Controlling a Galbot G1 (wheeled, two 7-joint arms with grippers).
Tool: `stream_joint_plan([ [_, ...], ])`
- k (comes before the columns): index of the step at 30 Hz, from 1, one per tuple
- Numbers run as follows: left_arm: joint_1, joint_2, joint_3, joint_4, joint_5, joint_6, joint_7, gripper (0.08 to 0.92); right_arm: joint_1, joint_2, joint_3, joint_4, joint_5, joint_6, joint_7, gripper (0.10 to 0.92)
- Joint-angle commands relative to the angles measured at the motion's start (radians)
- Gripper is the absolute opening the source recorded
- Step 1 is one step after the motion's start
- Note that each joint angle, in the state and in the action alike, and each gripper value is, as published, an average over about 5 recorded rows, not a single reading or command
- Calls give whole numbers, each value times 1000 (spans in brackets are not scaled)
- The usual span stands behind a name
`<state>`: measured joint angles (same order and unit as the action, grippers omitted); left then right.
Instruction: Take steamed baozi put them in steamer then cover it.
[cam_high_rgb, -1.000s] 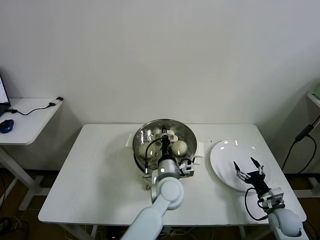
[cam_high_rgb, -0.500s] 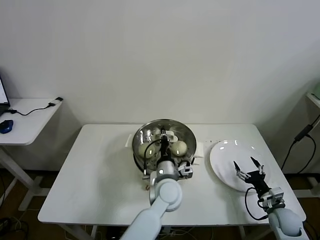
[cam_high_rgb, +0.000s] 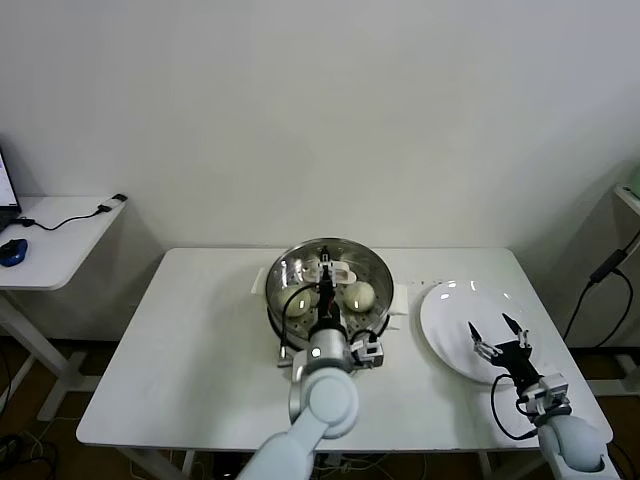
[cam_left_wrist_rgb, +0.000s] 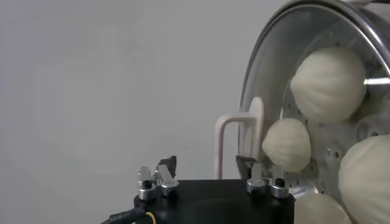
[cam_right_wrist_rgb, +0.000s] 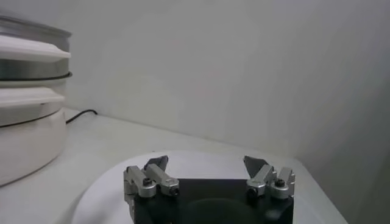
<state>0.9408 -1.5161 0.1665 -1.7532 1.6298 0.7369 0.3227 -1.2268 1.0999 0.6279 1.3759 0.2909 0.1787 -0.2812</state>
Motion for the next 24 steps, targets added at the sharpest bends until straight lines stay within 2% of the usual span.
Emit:
stream_joint_plan([
  [1,74,74,5,-197,-52,48,-9,682,0,-2,1,8,-1,-16,12,823],
  [6,145,158,-35,-306,-211,22,-94,803,-11,-8,3,46,-1,-58,19,823],
  [11,267,248,-141,-417,-438,-61,-210,822,-24,-7,11,89,0,-100,10,823],
  [15,370,296,-286,-464,-706,-215,-341,823,-31,5,20,116,17,-101,14,823],
  [19,463,292,-491,-471,-1017,-414,-437,823,-45,15,23,153,35,-100,21,823],
  [24,564,240,-725,-466,-1393,-598,-431,823,-68,29,23,199,32,-97,31,823],
])
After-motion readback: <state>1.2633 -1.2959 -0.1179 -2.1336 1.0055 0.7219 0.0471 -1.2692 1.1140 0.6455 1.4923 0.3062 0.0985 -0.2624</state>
